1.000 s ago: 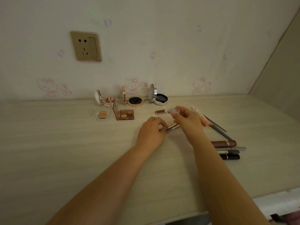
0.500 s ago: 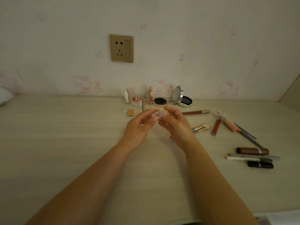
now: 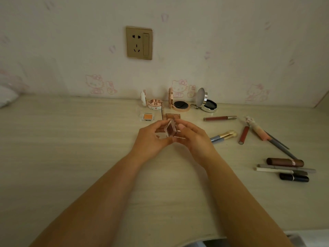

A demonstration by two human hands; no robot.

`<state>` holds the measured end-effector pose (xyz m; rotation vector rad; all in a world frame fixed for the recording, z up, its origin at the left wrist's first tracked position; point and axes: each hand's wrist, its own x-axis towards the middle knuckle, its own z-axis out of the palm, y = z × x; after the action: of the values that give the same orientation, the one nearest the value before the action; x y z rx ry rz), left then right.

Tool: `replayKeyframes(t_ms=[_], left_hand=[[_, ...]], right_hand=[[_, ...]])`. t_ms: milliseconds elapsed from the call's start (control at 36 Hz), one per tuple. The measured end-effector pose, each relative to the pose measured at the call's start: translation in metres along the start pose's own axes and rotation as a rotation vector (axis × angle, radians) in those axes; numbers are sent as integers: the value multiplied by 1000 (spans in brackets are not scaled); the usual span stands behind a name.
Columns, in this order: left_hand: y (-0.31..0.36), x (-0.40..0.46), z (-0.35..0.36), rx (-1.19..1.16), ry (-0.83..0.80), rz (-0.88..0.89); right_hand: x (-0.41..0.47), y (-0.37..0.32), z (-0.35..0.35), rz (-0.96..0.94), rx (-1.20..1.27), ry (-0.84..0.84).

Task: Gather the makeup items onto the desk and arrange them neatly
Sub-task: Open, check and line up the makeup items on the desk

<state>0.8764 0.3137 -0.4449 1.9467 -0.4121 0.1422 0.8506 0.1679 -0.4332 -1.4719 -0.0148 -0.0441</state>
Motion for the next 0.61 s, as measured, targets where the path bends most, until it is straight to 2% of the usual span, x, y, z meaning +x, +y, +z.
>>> replayKeyframes(t_ms=[111,306,472,611], left_hand=[[-1,-1,0,3,-50,26],[-4,1,0,13,-74,45],[-6,3,-1,44,-73,20],[-5,2,-1,69,-62,6]], right_hand=[[0,2,2,128,27,-53],[1,2,2,165,98,-48],[2,3,1,169,20,-54],[3,4,6,153,-132,24]])
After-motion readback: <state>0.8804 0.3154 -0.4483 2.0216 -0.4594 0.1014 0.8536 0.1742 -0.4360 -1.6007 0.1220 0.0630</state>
